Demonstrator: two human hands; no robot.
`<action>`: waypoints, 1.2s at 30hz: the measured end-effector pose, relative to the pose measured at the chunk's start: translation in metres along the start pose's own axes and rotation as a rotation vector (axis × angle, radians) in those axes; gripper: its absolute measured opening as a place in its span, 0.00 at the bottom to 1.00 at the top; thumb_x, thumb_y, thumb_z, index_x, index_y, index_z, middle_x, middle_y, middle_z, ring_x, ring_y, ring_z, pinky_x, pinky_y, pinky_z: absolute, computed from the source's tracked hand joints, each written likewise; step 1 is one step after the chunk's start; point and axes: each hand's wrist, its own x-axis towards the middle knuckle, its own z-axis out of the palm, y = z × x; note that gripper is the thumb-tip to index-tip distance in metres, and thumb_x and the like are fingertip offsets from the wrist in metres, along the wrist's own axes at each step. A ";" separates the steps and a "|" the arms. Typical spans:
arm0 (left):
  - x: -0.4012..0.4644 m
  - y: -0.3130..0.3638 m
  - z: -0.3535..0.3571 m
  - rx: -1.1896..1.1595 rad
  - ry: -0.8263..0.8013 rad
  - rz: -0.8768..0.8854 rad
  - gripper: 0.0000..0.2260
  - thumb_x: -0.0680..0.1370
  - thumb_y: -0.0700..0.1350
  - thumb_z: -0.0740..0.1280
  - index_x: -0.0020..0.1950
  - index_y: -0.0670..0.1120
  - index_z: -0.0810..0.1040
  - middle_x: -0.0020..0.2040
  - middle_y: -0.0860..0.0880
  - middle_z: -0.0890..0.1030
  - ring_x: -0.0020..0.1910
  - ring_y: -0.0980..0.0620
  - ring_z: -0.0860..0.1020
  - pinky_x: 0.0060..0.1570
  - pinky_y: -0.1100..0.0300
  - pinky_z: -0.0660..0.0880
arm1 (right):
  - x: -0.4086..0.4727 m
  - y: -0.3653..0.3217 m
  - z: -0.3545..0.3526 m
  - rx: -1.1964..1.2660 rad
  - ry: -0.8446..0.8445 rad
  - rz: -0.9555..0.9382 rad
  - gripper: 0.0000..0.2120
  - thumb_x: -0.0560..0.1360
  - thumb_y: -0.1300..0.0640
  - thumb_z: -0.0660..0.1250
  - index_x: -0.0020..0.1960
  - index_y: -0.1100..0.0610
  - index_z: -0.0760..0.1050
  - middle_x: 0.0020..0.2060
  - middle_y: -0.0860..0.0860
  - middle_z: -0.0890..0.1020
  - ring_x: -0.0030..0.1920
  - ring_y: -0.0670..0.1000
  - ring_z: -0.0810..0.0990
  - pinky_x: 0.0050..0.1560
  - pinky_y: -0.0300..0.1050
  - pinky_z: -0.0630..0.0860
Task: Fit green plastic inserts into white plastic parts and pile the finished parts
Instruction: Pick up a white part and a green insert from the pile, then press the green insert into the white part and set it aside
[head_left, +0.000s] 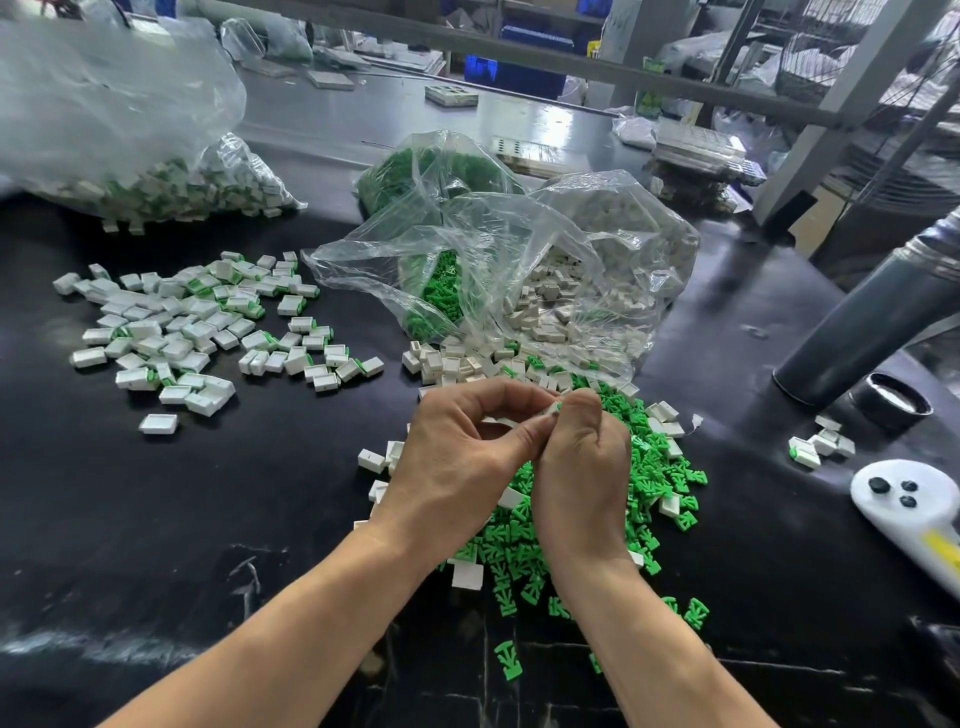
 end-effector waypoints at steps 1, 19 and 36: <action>0.000 0.000 0.000 0.003 0.001 0.000 0.03 0.77 0.39 0.74 0.49 0.43 0.86 0.47 0.48 0.88 0.47 0.49 0.87 0.48 0.59 0.83 | 0.000 0.000 0.000 -0.004 0.006 -0.005 0.27 0.80 0.48 0.50 0.33 0.43 0.84 0.29 0.43 0.84 0.33 0.42 0.83 0.33 0.35 0.75; 0.013 -0.006 -0.024 0.257 0.132 -0.097 0.02 0.76 0.44 0.76 0.47 0.48 0.85 0.40 0.54 0.86 0.38 0.61 0.82 0.40 0.67 0.77 | 0.007 0.005 -0.023 -0.070 -0.033 0.041 0.24 0.83 0.41 0.61 0.32 0.53 0.74 0.23 0.47 0.74 0.25 0.46 0.69 0.27 0.40 0.66; 0.035 -0.005 -0.098 1.002 0.523 -0.131 0.14 0.78 0.47 0.73 0.64 0.49 0.80 0.50 0.50 0.83 0.50 0.46 0.80 0.51 0.52 0.75 | 0.012 0.011 -0.030 -0.125 -0.019 0.088 0.18 0.84 0.44 0.61 0.43 0.54 0.77 0.35 0.59 0.80 0.31 0.51 0.72 0.32 0.49 0.69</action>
